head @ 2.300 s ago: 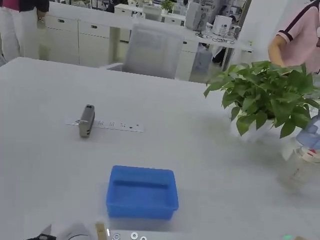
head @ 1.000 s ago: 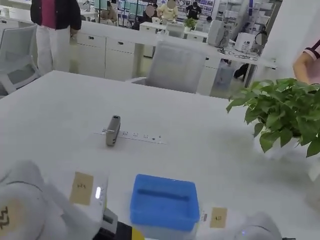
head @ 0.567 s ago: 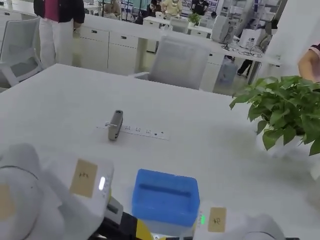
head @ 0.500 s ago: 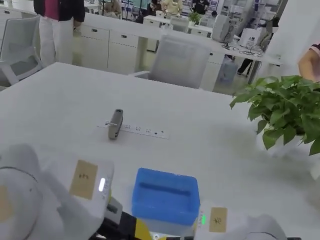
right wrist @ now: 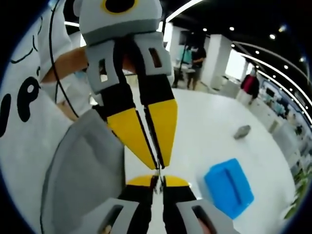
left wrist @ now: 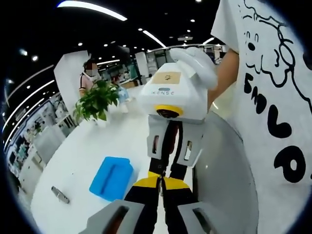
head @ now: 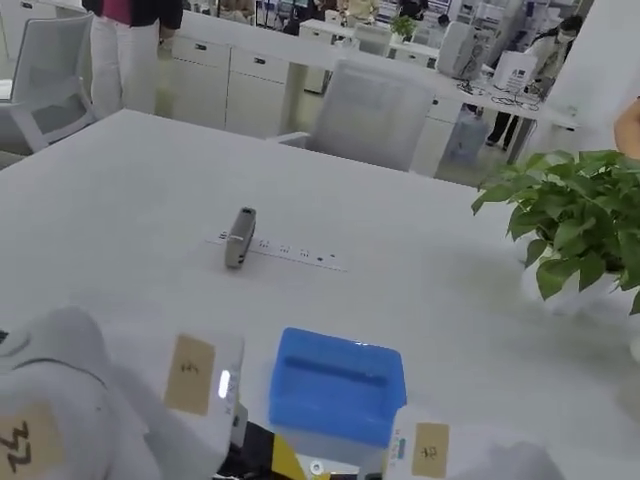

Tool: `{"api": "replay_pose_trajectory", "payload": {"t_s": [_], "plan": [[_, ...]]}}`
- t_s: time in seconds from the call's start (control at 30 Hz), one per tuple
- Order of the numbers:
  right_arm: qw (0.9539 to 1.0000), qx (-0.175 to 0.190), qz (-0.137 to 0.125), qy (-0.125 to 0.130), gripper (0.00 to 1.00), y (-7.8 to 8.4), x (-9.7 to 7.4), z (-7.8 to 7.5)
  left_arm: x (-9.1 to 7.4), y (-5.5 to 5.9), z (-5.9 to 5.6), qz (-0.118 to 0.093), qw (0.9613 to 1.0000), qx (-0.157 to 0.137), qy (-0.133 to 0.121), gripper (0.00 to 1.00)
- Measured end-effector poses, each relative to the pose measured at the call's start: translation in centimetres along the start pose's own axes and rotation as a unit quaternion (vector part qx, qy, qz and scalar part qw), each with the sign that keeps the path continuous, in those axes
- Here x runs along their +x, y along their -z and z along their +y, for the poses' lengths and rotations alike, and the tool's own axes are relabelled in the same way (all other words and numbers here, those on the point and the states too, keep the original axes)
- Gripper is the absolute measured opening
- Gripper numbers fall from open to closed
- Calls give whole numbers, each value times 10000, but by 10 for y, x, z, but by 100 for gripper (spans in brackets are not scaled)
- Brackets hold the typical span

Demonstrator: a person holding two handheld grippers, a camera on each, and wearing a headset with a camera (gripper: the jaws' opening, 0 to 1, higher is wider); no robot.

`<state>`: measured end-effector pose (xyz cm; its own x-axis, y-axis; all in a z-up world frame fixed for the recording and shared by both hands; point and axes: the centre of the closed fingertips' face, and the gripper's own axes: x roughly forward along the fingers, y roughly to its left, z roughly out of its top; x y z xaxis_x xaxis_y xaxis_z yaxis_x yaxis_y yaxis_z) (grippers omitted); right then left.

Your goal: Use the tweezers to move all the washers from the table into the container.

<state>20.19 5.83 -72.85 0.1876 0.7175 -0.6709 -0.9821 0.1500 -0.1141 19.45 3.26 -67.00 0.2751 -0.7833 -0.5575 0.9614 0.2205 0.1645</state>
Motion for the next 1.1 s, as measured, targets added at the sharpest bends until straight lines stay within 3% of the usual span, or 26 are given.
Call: {"api": "replay_pose_trajectory", "payload": {"t_s": [0.03, 0.1, 0.17, 0.2, 0.23, 0.27, 0.3, 0.37, 0.4, 0.47, 0.5, 0.53, 0.57, 0.6, 0.63, 0.73, 0.8, 0.87, 0.97, 1.1], "plan": [[10000, 19, -30, 11, 2, 0, 0, -1, -1, 0, 1, -50, 9999, -82, -51, 0], [9999, 162, -44, 13, 2, 1, 1, -5, -3, 3, 14, -180, 9969, -443, -618, 7], [9996, 292, -25, 60, 2, 5, 4, -10, -8, 9, 21, -404, 9897, -924, -1014, 20], [9992, 382, -33, 122, 2, 7, 4, -14, -13, 17, 31, -525, 9784, -1364, -1459, 23], [9983, 549, -69, 197, 2, 9, 5, -19, -15, 21, 34, -541, 9745, -1468, -1607, 26], [9972, 693, -107, 240, 2, 10, 6, -22, -21, 34, 39, -545, 9637, -1719, -1967, 32], [9962, 806, -146, 281, 2, 10, 6, -26, -28, 49, 46, -522, 9502, -1887, -2425, 39], [9935, 1045, -233, 393, 2, 12, 8, -36, -36, 70, 49, -424, 9348, -2064, -2860, 51], [9922, 1145, -228, 443, 3, 14, 9, -42, -41, 88, 49, -273, 9236, -2267, -3079, 54], [9901, 1256, -278, 559, 3, 16, 12, -51, -50, 112, 52, -42, 9047, -2487, -3460, 66], [9887, 1345, -340, 570, 3, 15, 13, -54, -53, 118, 53, 21, 8998, -2522, -3560, 70], [9864, 1486, -386, 591, 3, 16, 15, -58, -57, 125, 57, 53, 8907, -2555, -3759, 72], [9856, 1530, -400, 591, 3, 17, 16, -61, -59, 129, 58, 86, 8855, -2571, -3868, 74], [9850, 1568, -391, 600, 3, 18, 18, -64, -60, 131, 59, 101, 8827, -2572, -3931, 76], [9844, 1598, -394, 628, 3, 19, 22, -68, -62, 132, 62, 26, 8737, -2633, -4091, 78], [9826, 1675, -436, 674, 3, 20, 29, -78, -61, 130, 67, -290, 8561, -2799, -4334, 85], [9817, 1693, -426, 759, 3, 21, 36, -85, -63, 132, 69, -239, 8522, -2745, -4448, 87], [9808, 1747, -424, 759, 3, 22, 42, -88, -74, 134, 74, -173, 8431, -2532, -4741, 86], [9777, 1894, -480, 774, 3, 25, 51, -91, -74, 143, 72, -314, 8341, -2973, -4636, 86], [9739, 2065, -518, 790, 4, 30, 62, -95, -71, 153, 71, -70, 8337, -3036, -4613, 85]]}}
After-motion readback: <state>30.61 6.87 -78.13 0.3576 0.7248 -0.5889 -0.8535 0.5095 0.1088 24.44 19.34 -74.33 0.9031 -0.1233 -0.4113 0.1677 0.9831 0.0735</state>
